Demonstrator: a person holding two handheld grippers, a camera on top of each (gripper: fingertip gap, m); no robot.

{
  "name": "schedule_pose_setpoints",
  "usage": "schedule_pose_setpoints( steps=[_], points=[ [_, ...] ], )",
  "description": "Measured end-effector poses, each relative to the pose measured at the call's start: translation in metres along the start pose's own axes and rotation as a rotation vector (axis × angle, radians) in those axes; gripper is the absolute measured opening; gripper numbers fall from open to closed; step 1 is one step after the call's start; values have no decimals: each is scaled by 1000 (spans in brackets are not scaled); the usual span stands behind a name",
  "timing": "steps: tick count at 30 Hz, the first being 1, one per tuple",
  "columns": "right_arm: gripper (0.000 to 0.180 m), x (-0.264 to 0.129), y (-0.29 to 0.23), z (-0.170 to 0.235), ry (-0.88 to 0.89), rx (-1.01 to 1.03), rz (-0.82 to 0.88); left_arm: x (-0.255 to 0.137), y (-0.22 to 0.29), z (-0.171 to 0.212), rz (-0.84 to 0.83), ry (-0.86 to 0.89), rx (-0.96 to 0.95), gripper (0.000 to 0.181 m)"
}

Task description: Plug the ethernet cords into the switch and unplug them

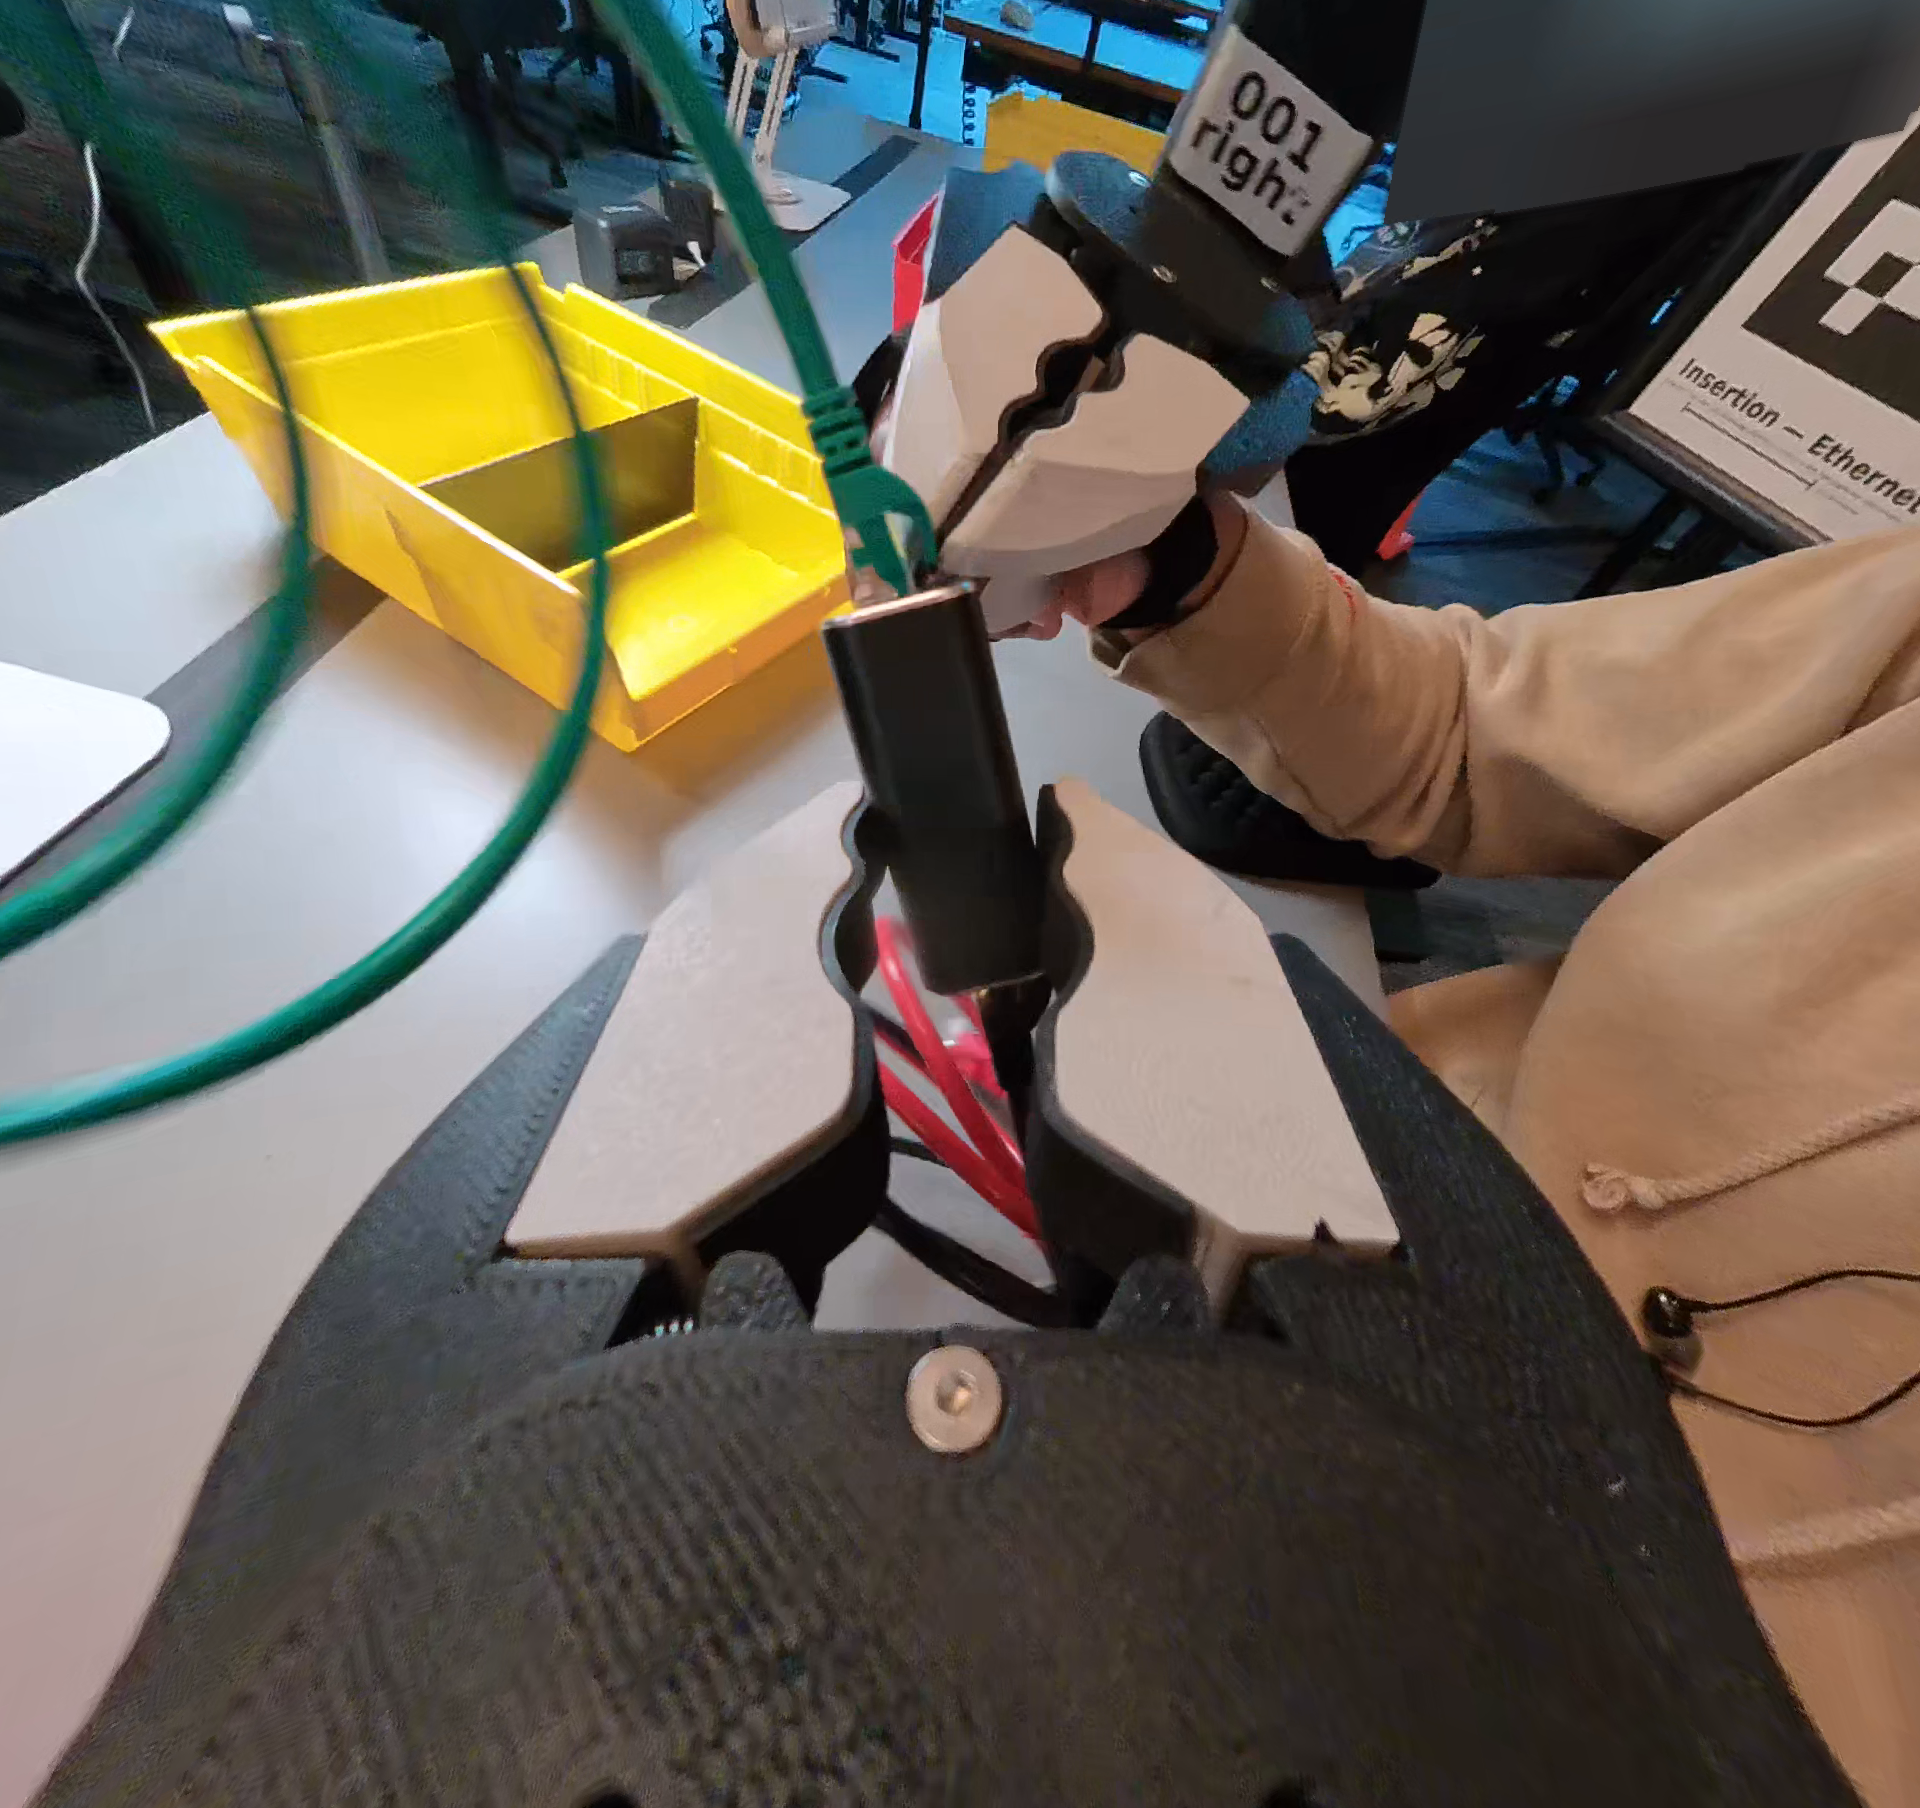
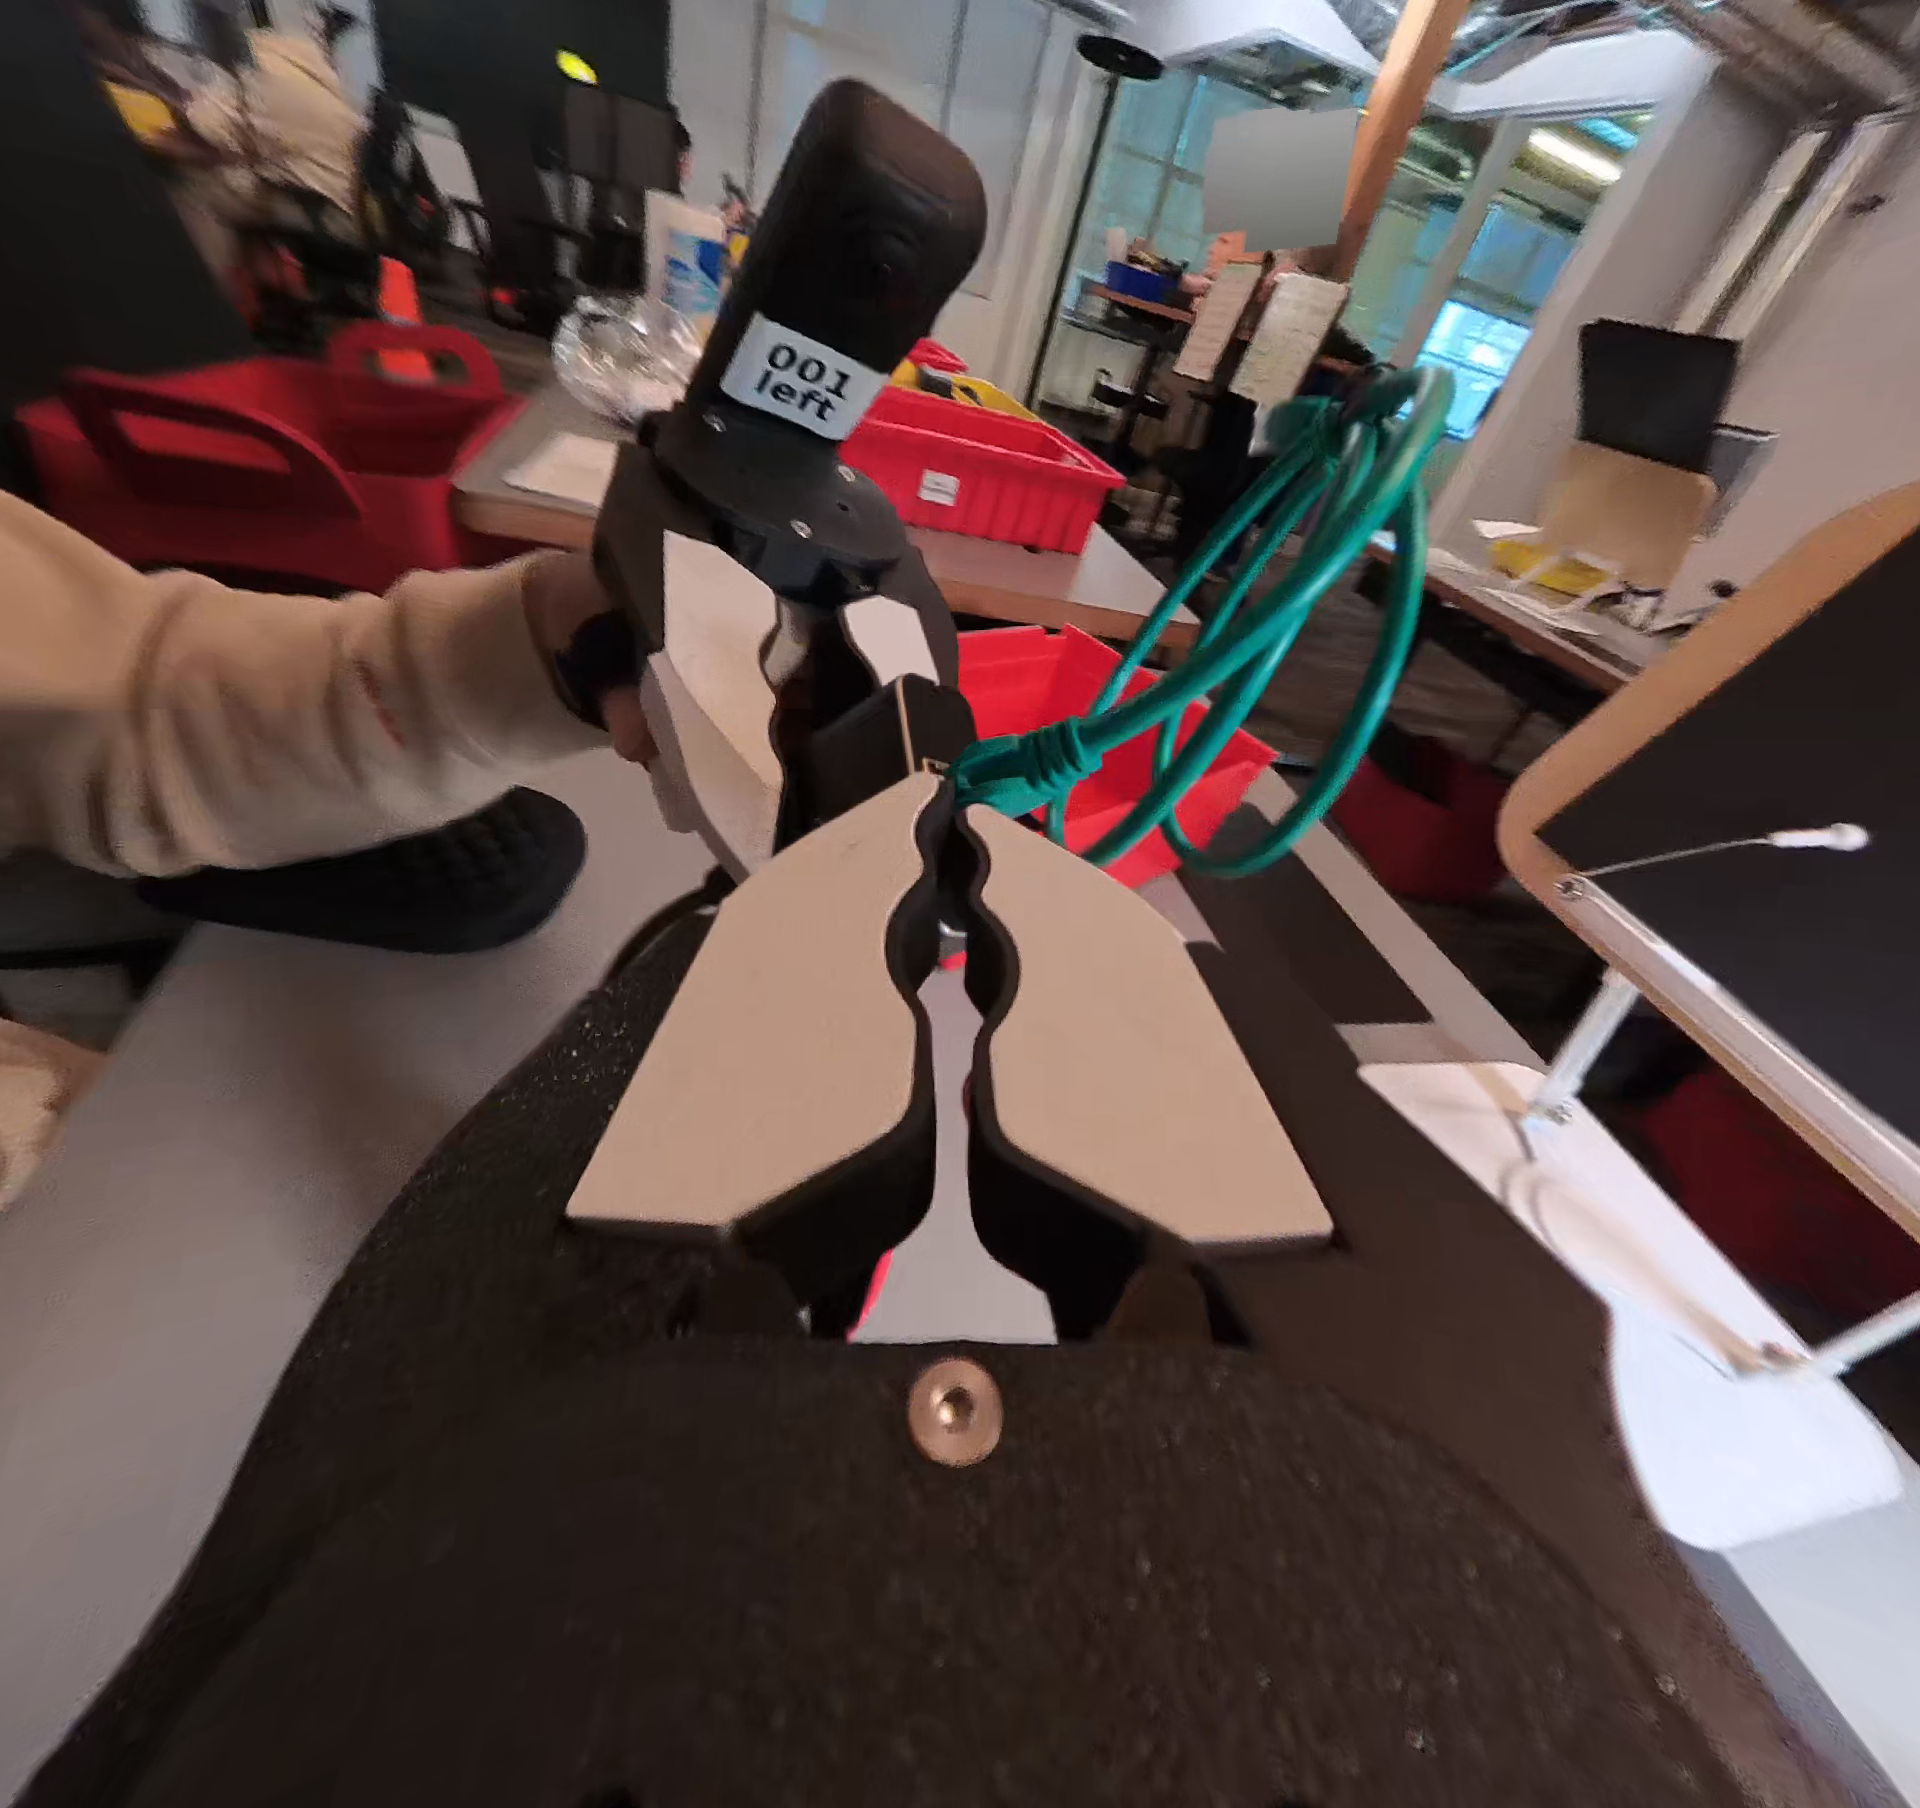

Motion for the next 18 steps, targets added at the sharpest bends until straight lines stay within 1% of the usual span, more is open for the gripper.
schedule_pose_setpoints(
  steps=[2,4,6,8,9,11,12,14,15,16,18],
  points=[
    [0,-5,0,-4,44,5,-16,0,4,-5,6,20,4,27],
    [0,-7,0,-6,21,23,-35,-1,5,-6,22,11,5,27],
    [10,-12,5,-5,3,29,-15,-4,2,-5,11,2,11,26],
    [27,-16,9,-2,-16,108,-71,-8,0,-4,-17,-39,39,26],
    [32,-16,10,-1,-22,137,-95,-11,0,-4,-26,-75,57,26],
    [36,-8,5,4,-28,147,-141,-15,2,-1,-38,-160,90,25],
    [42,0,-1,8,-57,154,-188,-15,3,1,-38,-198,104,25],
    [53,19,-14,20,-170,126,-250,-14,8,2,-26,-233,127,26],
    [52,29,-20,27,-213,76,-240,-12,11,2,-15,-236,132,26],
    [40,35,-25,31,-228,35,-230,-12,13,2,-5,-245,136,26],
    [30,37,-26,31,-187,52,-259,-15,13,3,-7,-267,165,25]
  ],
)
Point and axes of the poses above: each gripper's, where its closed fingertips meet, x out along the fingers, z out of its underside, y = z × x across the jaws, the point moved 9 cm from there along -x, back along the fingers, and after that the axes turned 1 degree about -z, right-handed, at the moved point
